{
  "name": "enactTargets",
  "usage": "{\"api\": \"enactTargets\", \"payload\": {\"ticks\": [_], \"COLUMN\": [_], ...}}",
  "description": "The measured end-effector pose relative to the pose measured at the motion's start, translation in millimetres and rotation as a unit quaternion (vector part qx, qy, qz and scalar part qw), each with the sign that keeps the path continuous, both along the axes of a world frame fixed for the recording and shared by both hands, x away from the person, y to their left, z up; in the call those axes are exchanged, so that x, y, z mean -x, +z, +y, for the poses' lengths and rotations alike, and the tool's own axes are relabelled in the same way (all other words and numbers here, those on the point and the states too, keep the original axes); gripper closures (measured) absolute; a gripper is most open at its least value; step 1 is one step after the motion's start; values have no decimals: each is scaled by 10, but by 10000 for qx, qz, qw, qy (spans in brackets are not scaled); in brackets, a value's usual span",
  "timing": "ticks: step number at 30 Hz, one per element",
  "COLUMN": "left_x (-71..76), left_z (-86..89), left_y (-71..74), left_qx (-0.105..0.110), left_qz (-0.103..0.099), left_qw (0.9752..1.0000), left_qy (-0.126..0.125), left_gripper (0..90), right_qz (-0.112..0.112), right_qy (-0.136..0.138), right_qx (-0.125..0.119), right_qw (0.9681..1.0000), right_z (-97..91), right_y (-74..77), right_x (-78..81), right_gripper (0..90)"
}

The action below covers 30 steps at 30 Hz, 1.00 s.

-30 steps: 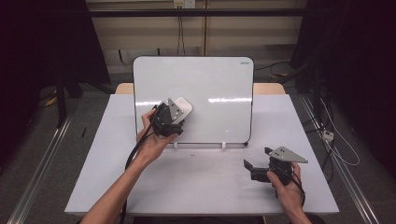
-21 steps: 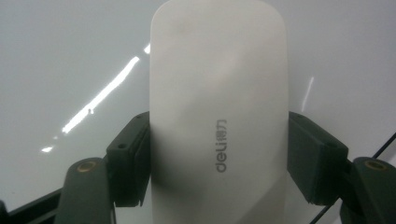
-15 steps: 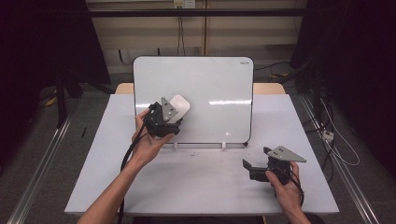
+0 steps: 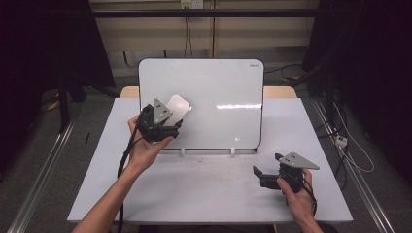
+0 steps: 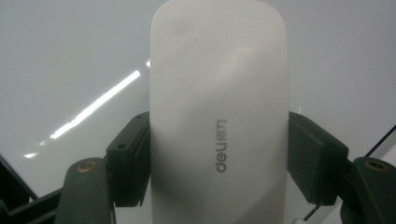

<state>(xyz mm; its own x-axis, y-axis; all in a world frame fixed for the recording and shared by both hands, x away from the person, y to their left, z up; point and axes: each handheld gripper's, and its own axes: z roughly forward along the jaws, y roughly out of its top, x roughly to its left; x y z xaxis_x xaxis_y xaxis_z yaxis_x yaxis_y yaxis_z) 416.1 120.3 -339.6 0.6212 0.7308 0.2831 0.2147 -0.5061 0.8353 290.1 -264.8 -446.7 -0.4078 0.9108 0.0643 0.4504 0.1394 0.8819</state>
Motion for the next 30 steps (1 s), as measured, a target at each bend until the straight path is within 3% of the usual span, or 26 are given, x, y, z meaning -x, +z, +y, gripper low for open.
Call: {"api": "enactTargets", "payload": {"ticks": [13, 24, 30], "left_x": [29, 124, 172], "left_z": [313, 523, 581], "left_y": [29, 86, 64], "left_qx": [314, 394, 307], "left_qz": [72, -52, -53], "left_qw": [9992, 9983, 9983], "left_qy": [219, 418, 500], "left_gripper": [311, 311, 311], "right_qz": [30, 46, 31], "right_qy": [-54, -22, -4], "right_qx": [-64, -43, -42], "right_qw": [10000, 10000, 10000], "right_z": [-4, 16, 7], "right_y": [-5, -8, -5], "right_x": [-22, -31, -21], "right_gripper": [55, 55, 54]}}
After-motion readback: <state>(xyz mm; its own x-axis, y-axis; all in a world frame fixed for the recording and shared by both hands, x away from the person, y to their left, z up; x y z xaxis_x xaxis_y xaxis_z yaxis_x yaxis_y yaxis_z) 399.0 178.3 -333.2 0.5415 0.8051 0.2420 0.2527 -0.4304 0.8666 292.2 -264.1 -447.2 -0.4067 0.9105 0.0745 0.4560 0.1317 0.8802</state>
